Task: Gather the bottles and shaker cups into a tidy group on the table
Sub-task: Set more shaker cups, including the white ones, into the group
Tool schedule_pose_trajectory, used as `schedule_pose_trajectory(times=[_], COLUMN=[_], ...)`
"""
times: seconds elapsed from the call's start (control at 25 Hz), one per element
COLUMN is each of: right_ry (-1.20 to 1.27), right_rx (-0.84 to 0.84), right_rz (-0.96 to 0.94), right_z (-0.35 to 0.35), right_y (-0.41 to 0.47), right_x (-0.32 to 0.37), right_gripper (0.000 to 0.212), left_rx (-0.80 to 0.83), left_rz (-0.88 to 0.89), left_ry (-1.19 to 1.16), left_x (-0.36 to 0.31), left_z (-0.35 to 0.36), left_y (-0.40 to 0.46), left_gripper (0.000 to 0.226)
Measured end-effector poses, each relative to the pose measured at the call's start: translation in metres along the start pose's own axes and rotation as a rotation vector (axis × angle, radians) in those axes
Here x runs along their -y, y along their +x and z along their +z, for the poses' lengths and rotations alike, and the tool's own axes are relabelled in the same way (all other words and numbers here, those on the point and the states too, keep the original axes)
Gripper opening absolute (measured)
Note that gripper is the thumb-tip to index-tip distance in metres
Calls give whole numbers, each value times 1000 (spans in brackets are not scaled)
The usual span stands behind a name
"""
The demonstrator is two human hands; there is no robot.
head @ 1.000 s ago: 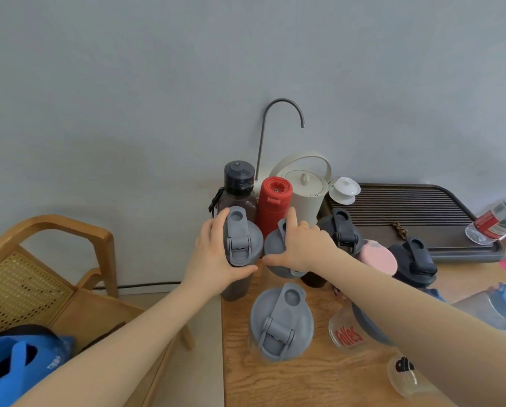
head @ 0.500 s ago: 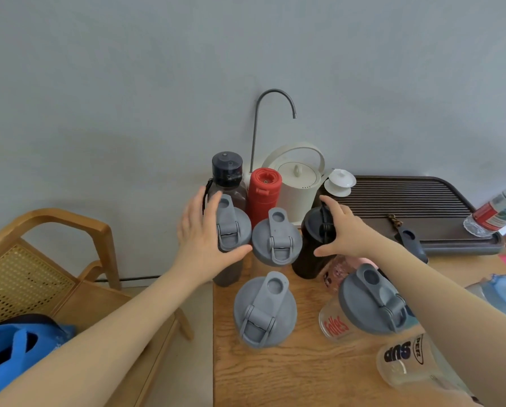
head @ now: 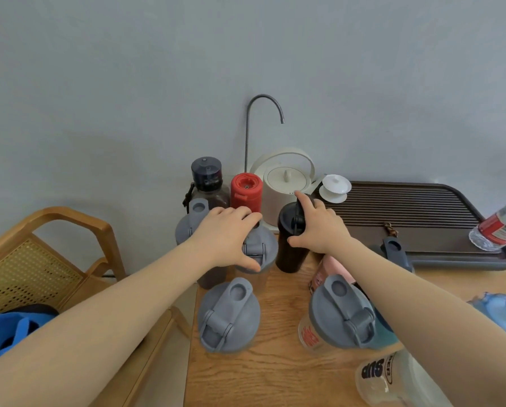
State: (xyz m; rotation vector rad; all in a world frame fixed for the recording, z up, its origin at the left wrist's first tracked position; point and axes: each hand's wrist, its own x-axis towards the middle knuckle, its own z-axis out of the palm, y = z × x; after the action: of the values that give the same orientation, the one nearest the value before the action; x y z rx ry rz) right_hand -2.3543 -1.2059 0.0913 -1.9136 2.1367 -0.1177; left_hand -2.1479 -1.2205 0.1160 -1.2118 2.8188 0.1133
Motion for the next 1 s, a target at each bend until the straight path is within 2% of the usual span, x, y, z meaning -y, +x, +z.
schedule_pose_trajectory(times=[0.28,0.44,0.56,0.68,0.76,0.84,0.92,1.0], right_ry=[59,77,78,293,313,194,70,-62], right_rx=[-21,31,-69,-107,34,229,408,451], right_rz=[-93,-127,-119,-126,-157,-175,-151,-84], right_z=[6,-3,-30,-56,-67,-62,-43,-24], right_y=[29,24,3,-36,-70,-102,-127,-140], right_x=[10,0,-20,-29,-25,-19,-14,-9], right_gripper=[99,110,95,74,62,66,85,108], left_rx=[75,67,27,8,-58,-151,-183,-161], left_rz=[-25,-32,-4,33,113,257,383,439], left_ry=[8,0,35,33,-45,-185,-295,-382], left_x=[-6,-8,-6,-6,-6,-7,-6,-4], left_z=[5,5,7,8,7,4,3,2], left_y=[-3,0,0,-1,-4,-11,-22,-36], left_gripper=[108,107,103,98,85,70,61,56])
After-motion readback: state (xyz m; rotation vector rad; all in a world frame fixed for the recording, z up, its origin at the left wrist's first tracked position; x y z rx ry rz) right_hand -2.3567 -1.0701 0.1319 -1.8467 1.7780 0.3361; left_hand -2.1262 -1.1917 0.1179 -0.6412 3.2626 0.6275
